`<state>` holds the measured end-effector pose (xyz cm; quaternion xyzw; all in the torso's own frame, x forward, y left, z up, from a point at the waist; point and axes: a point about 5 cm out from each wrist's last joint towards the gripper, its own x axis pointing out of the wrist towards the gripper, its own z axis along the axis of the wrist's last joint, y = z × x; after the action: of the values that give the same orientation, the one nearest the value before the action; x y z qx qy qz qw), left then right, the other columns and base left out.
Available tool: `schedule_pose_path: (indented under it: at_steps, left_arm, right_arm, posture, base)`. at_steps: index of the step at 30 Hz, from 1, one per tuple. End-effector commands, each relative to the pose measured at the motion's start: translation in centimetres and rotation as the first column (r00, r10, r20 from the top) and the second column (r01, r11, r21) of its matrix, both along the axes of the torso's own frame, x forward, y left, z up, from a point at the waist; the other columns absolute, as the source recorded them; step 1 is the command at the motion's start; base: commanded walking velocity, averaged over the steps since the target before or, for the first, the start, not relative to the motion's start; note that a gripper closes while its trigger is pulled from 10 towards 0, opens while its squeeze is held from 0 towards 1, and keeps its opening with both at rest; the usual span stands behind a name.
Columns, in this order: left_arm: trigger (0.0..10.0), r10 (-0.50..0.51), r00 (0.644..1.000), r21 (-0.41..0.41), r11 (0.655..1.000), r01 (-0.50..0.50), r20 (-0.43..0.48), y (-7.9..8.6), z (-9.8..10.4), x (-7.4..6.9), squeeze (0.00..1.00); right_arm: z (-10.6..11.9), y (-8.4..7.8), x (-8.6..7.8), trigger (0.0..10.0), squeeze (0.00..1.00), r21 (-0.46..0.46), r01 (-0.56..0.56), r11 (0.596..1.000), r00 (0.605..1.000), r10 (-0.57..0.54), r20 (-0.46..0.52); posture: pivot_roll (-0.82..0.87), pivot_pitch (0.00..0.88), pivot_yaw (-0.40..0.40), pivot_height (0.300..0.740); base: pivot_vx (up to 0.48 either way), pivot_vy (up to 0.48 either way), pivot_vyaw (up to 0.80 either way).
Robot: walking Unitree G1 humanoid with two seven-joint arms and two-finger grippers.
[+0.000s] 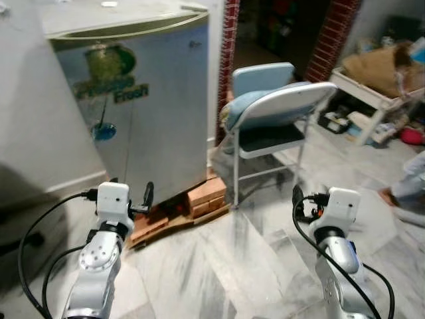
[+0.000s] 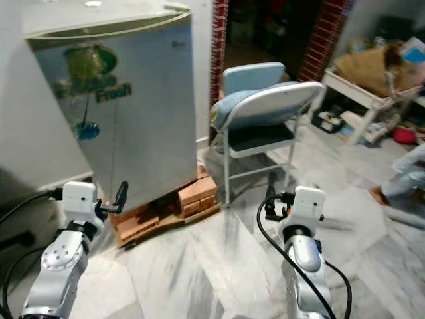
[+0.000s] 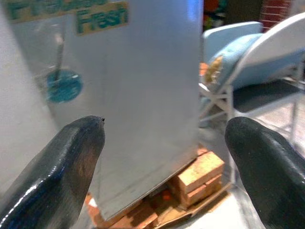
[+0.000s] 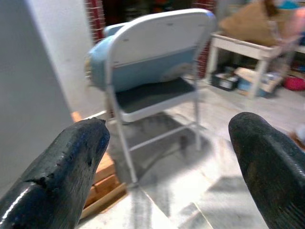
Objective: Restocking fridge
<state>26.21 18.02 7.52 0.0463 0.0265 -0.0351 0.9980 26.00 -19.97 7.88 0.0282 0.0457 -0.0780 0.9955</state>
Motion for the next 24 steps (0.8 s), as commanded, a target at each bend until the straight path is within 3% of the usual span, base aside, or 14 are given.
schedule_pose_path:
  at_steps: [1,12,24]
  left_arm:
    - [10.0,-0.039,0.999,-0.011,0.999,0.039,0.008,-0.81,0.15,0.26,0.00]
    - [10.0,-0.018,1.000,-0.027,0.999,0.019,0.007,-0.81,0.13,0.27,0.00]
    - [10.0,0.007,1.000,-0.024,1.000,-0.008,-0.008,-0.68,-0.27,-0.15,0.00]
  right_arm:
    - [0.07,-0.79,-0.12,10.0,0.00,-0.009,0.025,1.000,1.000,-0.025,0.002]
    - [0.32,-0.79,0.22,10.0,0.00,-0.009,0.023,1.000,1.000,-0.022,0.017]
    - [0.37,-0.52,0.46,10.0,0.00,-0.011,0.005,1.000,1.000,-0.005,0.025]
  posture:
    - [-0.02,0.000,0.031,0.740]
    - [-0.01,0.000,0.029,0.740]
    - [0.00,0.000,0.020,0.740]
  base:
    - [0.000,0.476,-0.80]
    - [0.000,0.477,-0.80]
    - [0.000,0.480,0.00]
